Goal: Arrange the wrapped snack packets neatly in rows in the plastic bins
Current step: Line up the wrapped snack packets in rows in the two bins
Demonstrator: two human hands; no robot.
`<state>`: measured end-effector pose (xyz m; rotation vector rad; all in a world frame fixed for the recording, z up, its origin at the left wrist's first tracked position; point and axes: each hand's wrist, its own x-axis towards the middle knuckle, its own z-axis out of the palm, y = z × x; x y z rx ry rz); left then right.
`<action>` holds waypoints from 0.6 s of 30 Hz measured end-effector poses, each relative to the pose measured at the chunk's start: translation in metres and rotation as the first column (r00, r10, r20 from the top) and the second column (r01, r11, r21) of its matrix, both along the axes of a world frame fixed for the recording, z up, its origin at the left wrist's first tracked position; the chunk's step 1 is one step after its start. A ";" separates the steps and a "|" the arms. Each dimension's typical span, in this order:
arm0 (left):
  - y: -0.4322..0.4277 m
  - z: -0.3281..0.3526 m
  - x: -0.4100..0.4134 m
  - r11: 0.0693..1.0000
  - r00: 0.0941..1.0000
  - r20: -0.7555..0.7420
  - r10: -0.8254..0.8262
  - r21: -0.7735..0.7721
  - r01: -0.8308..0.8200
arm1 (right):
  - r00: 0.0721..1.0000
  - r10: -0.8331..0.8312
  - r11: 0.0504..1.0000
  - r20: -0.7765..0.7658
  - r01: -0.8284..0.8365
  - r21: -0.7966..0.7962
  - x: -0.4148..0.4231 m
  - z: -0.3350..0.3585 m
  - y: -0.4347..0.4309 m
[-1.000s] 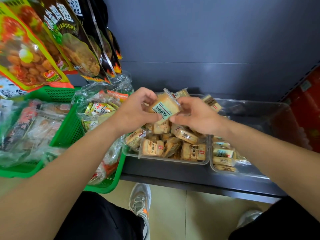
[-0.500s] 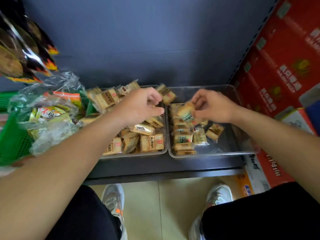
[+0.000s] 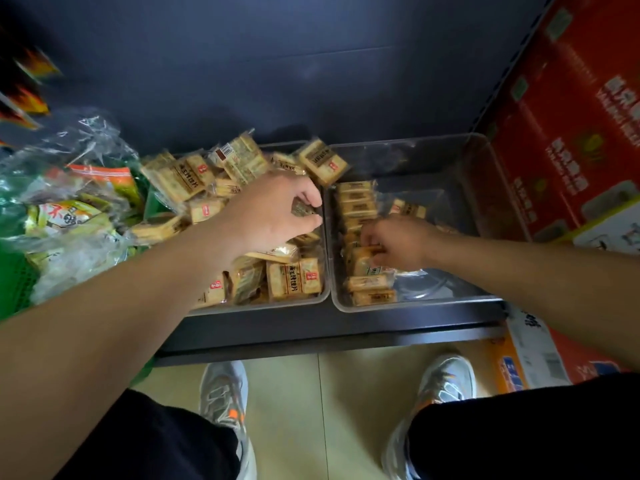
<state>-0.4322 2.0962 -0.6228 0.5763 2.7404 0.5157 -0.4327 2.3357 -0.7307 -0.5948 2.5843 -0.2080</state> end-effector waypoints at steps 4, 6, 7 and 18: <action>-0.002 -0.001 0.001 1.000 0.999 0.046 0.009 0.011 -0.010 | 0.998 -0.031 0.999 0.048 0.031 -0.011 0.001 -0.004 -0.001; -0.003 -0.002 0.000 1.000 0.999 0.050 0.004 0.021 -0.005 | 0.996 -0.047 0.998 0.080 0.051 -0.045 0.001 -0.005 0.001; -0.004 -0.003 0.000 1.000 0.999 0.051 0.003 0.024 -0.004 | 0.994 -0.055 0.996 0.096 0.061 -0.064 0.001 -0.006 0.001; -0.005 -0.002 -0.002 0.997 0.997 0.080 0.021 0.069 -0.026 | 0.956 -0.144 0.988 0.257 0.153 -0.016 0.000 -0.005 0.004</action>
